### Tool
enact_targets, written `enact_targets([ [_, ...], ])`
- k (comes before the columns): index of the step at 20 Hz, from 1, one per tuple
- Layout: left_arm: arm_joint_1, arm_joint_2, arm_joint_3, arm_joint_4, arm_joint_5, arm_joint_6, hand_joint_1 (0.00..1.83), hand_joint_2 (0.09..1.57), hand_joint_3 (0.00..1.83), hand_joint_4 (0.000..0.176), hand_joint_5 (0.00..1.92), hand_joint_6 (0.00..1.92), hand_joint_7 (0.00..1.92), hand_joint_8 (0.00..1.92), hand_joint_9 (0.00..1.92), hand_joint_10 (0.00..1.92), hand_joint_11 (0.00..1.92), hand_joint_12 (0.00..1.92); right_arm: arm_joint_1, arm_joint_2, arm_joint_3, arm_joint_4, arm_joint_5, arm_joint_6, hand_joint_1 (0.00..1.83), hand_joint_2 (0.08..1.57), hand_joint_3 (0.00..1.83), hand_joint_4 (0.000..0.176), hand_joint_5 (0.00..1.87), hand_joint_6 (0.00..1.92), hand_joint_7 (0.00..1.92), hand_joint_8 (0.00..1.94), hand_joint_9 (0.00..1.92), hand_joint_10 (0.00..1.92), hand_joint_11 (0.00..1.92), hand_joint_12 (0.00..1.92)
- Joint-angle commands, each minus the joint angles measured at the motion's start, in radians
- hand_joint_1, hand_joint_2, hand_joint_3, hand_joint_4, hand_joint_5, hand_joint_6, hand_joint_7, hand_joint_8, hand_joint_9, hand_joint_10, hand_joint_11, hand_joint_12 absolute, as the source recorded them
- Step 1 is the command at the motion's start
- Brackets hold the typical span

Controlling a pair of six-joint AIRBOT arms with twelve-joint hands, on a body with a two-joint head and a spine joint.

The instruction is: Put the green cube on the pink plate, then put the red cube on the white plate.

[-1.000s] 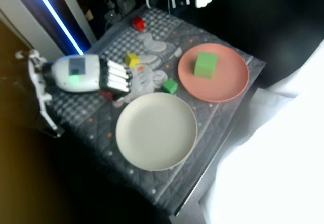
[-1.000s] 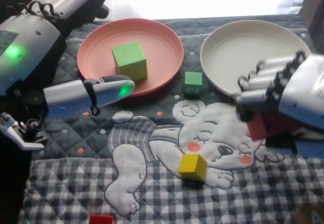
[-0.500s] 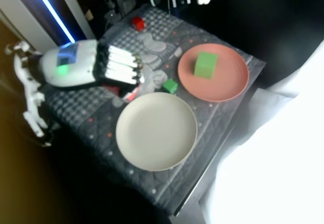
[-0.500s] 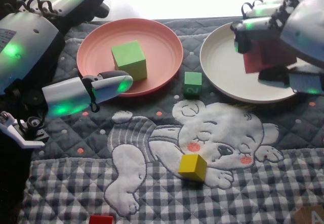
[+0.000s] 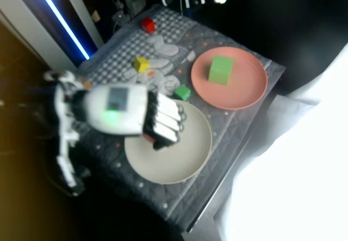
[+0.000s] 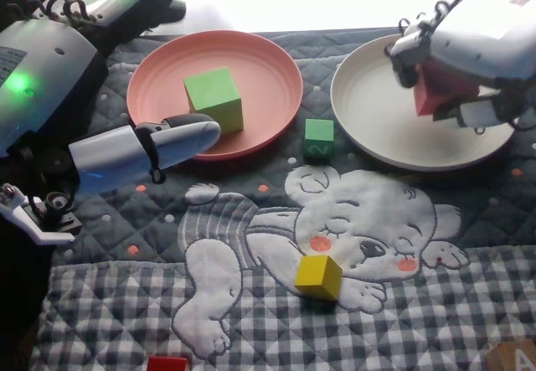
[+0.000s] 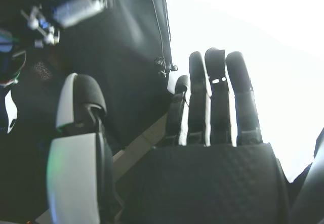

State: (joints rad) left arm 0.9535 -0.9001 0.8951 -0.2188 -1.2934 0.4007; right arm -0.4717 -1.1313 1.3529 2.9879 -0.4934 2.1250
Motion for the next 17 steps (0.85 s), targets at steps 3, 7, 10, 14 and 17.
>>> enact_targets([
  [3,-0.007,-0.002,0.002,0.016,-0.129,-0.003,0.53,1.08,0.00,0.030,0.30,0.00,0.46,0.56,0.32,1.05,0.14,1.63,0.014,-0.019,0.026,0.021,-0.060,-0.002,1.34,1.24,0.00,0.000,0.74,1.21,0.74,1.42,0.67,1.61,0.50,1.75],
  [7,-0.007,-0.003,0.003,0.015,-0.129,-0.003,0.53,1.08,0.00,0.035,0.33,0.00,0.47,0.55,0.31,1.14,0.18,1.67,0.010,-0.006,0.001,0.021,-0.062,-0.002,1.01,1.01,0.00,0.000,0.27,0.36,0.38,0.17,0.26,0.41,0.02,1.20],
  [10,-0.007,-0.005,0.004,0.015,-0.130,-0.003,0.54,1.09,0.00,0.041,0.33,0.00,0.45,0.57,0.30,1.09,0.15,1.66,0.010,0.021,-0.031,0.021,-0.095,-0.002,0.77,0.96,0.00,0.030,0.07,0.05,0.03,0.02,0.01,0.02,0.00,0.13],
  [14,-0.006,-0.004,0.003,0.014,-0.141,-0.003,0.51,1.07,0.00,0.058,0.32,0.00,0.42,0.63,0.29,1.13,0.16,1.70,0.005,0.084,-0.106,0.021,-0.205,-0.002,0.81,1.00,0.00,0.032,0.03,0.03,0.00,0.00,0.00,0.00,0.00,0.00],
  [17,-0.001,0.003,0.002,0.005,-0.172,-0.003,0.51,1.09,0.00,0.037,0.33,0.00,0.41,0.66,0.29,1.10,0.14,1.69,-0.017,0.175,-0.206,0.021,-0.374,-0.002,0.75,0.97,0.00,0.003,0.05,0.03,0.00,0.00,0.00,0.00,0.00,0.00],
])
